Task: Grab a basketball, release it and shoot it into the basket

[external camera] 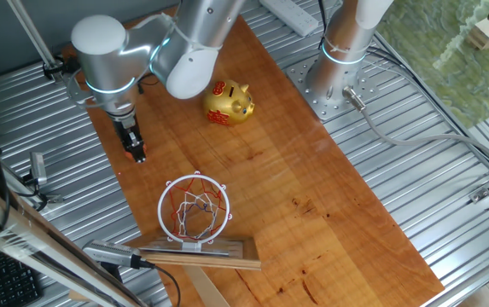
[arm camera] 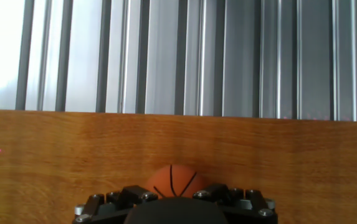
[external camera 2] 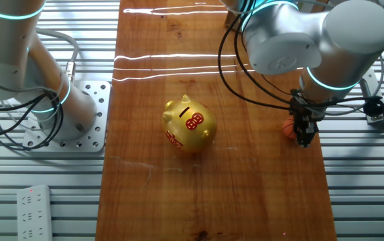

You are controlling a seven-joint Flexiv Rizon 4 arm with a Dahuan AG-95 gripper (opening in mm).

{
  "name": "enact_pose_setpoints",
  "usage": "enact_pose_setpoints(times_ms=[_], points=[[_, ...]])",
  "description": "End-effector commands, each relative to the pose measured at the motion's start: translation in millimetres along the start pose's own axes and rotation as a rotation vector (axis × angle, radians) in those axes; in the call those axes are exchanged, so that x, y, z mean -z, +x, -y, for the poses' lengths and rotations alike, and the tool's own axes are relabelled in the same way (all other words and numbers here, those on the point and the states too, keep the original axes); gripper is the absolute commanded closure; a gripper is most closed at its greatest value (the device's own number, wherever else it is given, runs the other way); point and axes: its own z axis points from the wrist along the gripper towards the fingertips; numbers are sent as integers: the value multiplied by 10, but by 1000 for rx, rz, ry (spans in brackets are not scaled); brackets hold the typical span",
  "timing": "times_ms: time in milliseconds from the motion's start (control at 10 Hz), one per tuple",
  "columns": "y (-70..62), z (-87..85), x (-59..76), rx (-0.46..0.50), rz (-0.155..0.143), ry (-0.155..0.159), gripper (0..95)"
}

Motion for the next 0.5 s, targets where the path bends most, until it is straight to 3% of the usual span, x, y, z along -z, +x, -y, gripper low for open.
enact_pose_setpoints(times_ms=[100, 500], points=[[1, 3, 10, -29, -2, -1, 950], [-3, 2, 13, -29, 1, -2, 950]])
